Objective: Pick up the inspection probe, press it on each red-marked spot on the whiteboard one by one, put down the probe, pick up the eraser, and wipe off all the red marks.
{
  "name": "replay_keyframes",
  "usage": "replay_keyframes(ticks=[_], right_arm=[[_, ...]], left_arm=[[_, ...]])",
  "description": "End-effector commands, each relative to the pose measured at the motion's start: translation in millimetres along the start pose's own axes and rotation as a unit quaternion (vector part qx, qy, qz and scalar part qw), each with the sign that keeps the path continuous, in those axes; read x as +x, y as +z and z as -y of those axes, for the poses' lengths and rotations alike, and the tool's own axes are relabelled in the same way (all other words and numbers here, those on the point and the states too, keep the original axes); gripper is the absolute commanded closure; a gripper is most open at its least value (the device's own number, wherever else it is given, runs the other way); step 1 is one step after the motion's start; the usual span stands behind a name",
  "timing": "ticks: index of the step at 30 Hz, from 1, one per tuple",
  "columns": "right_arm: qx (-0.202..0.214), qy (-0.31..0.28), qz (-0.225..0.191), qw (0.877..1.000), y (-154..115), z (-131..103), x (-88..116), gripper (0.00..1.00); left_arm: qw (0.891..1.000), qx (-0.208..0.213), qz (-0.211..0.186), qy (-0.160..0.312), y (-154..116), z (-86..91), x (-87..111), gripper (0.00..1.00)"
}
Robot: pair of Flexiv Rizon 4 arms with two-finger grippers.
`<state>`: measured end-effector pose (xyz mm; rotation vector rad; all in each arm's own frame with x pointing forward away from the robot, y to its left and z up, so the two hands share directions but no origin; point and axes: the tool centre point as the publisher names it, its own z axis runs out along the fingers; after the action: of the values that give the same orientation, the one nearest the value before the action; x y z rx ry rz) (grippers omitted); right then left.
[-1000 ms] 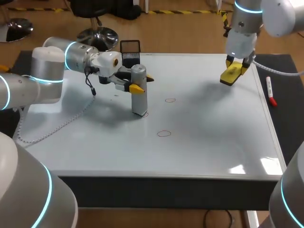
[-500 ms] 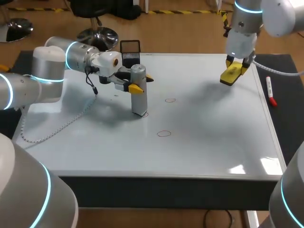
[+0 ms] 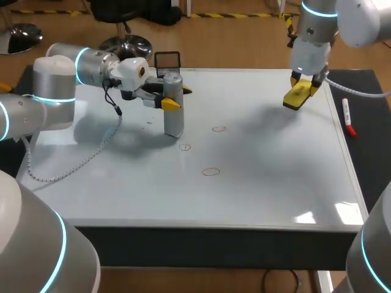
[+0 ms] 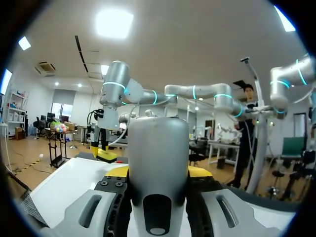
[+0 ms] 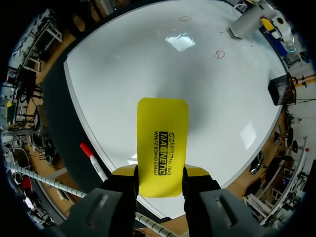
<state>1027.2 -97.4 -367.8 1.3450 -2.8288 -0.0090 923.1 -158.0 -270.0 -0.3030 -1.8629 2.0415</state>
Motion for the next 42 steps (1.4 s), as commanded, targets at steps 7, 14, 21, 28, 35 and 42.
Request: replay_keyframes(ticks=[7,14,21,28,35,42], right_arm=[[0.001,-0.001,-0.001,1.0,-1.3,0.2,0.9,1.0],[0.001,-0.001,-0.001,1.0,-1.3,0.2,0.9,1.0],[0.001,-0.001,-0.001,1.0,-1.3,0.2,0.9,1.0],[0.001,-0.001,-0.001,1.0,-1.3,0.2,0.9,1.0],[0.001,-0.001,-0.001,1.0,-1.3,0.2,0.9,1.0],[0.001,-0.001,-0.001,1.0,-1.3,0.2,0.9,1.0]], left_arm=[[0.993,-0.025,0.112,0.033,-54.2,26.7,-14.0,1.0],[0.982,-0.027,0.178,0.05,-99.2,37.0,-37.7,1.0],[0.97,-0.027,0.236,0.06,-147.3,46.4,-61.7,1.0],[0.954,-0.03,0.288,0.076,-194.4,55.3,-85.5,1.0],[0.95,-0.03,0.298,0.091,-223.9,63.4,-103.3,1.0],[0.947,-0.033,0.306,0.089,-239.3,64.7,-113.9,1.0]])
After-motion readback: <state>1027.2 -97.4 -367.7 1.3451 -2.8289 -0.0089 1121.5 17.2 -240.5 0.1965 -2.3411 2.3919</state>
